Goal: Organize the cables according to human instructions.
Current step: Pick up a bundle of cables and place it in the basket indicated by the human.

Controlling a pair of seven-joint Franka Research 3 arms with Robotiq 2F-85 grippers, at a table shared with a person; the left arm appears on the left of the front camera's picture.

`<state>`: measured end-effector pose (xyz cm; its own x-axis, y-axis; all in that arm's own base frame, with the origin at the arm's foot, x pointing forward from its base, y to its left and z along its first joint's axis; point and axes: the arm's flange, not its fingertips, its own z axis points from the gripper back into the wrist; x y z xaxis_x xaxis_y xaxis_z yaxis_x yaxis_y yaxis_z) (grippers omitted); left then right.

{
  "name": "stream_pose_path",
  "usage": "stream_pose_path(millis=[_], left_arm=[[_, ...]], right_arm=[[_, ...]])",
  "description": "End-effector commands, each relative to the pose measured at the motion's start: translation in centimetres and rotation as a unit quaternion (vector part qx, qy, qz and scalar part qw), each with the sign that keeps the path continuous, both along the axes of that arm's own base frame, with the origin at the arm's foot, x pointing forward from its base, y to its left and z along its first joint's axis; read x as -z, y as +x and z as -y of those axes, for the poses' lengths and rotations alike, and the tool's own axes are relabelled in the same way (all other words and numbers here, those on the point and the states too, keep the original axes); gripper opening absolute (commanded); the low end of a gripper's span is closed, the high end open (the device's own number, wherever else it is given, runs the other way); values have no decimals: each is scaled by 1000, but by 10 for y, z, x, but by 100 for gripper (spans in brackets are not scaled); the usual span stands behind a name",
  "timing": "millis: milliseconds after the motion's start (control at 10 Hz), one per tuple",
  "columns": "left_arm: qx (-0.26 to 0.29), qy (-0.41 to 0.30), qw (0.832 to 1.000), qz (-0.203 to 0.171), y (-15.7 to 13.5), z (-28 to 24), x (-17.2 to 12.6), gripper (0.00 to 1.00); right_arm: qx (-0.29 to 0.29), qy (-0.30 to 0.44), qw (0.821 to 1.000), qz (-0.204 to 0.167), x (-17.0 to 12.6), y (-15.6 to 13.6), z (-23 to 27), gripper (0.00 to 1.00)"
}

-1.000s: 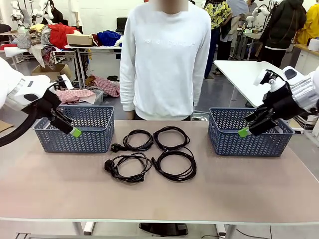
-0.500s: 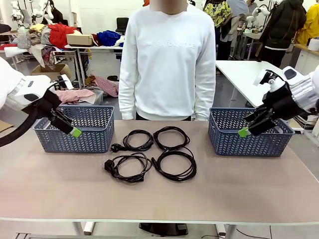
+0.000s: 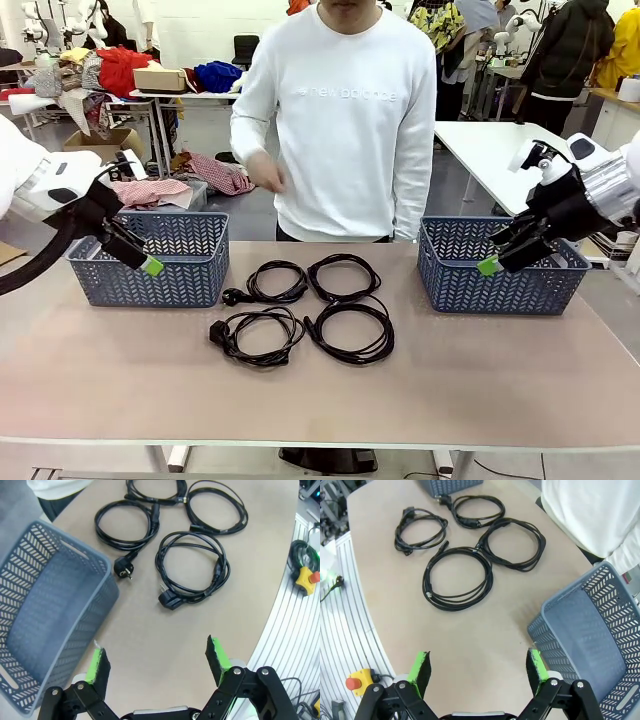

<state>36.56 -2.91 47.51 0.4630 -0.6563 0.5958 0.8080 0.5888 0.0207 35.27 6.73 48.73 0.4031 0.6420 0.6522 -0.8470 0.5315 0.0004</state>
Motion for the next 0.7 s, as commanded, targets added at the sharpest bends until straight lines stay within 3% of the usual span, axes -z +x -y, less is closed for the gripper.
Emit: stream_pose_path(millis=[0,600], left_arm=[[8,-6,1000,2,3,-2,2,100],[8,-6,1000,2,3,-2,2,100]], right_arm=[[-13,6,1000,5,2,3,2,100],[-13,6,1000,5,2,3,2,100]])
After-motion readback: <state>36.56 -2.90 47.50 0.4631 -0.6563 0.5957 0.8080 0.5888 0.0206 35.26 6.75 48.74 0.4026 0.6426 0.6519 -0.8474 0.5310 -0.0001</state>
